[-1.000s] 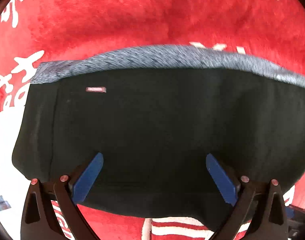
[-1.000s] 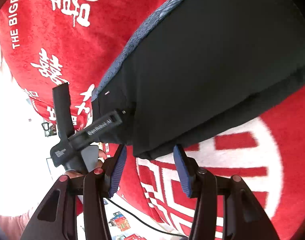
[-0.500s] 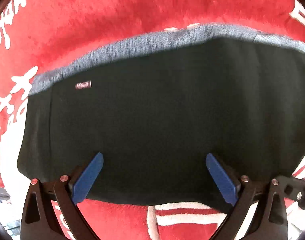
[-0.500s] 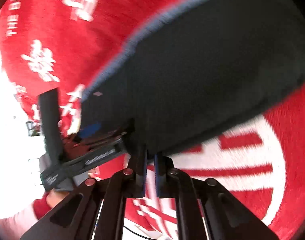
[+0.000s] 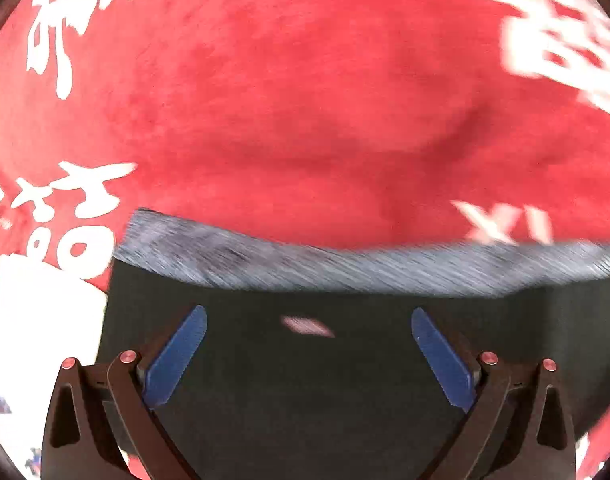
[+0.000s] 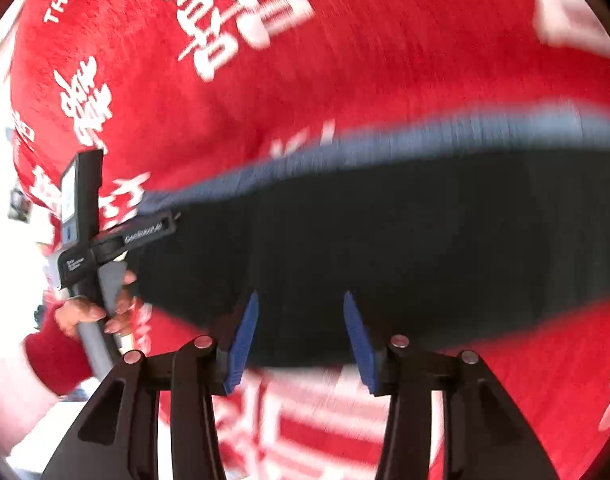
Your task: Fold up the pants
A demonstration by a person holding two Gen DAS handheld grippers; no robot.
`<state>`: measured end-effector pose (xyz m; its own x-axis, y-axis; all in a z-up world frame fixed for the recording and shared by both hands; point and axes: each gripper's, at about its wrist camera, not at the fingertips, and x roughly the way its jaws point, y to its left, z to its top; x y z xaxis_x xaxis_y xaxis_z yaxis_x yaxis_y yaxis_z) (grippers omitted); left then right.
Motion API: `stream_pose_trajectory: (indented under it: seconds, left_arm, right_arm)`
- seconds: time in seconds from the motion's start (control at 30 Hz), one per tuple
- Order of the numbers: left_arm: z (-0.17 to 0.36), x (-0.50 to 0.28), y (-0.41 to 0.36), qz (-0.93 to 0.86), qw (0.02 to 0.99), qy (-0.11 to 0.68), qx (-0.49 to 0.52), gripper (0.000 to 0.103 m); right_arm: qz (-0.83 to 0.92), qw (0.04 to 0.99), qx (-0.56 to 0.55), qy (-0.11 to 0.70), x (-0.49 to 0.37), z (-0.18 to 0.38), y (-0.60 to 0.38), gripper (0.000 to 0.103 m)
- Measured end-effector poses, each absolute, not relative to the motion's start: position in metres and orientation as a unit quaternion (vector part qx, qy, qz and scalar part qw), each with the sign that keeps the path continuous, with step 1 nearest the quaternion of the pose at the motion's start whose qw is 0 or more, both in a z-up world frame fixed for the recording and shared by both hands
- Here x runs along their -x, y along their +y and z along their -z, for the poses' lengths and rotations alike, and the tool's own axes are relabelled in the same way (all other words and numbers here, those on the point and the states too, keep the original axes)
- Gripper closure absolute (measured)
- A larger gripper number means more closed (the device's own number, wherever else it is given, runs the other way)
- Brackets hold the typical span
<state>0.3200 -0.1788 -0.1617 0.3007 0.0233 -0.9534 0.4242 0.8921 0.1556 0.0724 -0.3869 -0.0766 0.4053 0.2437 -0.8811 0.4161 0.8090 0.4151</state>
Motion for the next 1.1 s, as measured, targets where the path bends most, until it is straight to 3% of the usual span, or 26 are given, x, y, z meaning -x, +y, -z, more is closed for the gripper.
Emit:
stream_pose_trajectory:
  seconds: [0.2, 0.3, 0.43, 0.77, 1.1]
  left_arm:
    - [0.184, -0.335, -0.126, 0.101, 0.794, 0.574, -0.17, 0.0]
    - [0.185, -0.336, -0.123, 0.106, 0.796, 0.571, -0.174, 0.0]
    - [0.181, -0.337, -0.118, 0.1, 0.794, 0.573, -0.178, 0.0]
    - [0.124, -0.237, -0.205, 0.206, 0.767, 0.566, -0.22, 0.0]
    - [0.16, -0.153, -0.323, 0.249, 0.721, 0.6, -0.24, 0.0]
  right_arm:
    - [0.086, 0.772, -0.239, 0.582, -0.127, 0.121, -0.407, 0.056]
    - [0.095, 0.78, -0.238, 0.57, -0.117, 0.127, -0.419, 0.069]
    - [0.131, 0.78, -0.221, 0.57, -0.092, 0.122, -0.441, 0.069]
    - [0.266, 0.769, -0.271, 0.514, 0.005, 0.068, -0.542, 0.063]
    - [0.344, 0.722, -0.295, 0.522, 0.087, 0.1, -0.642, 0.064]
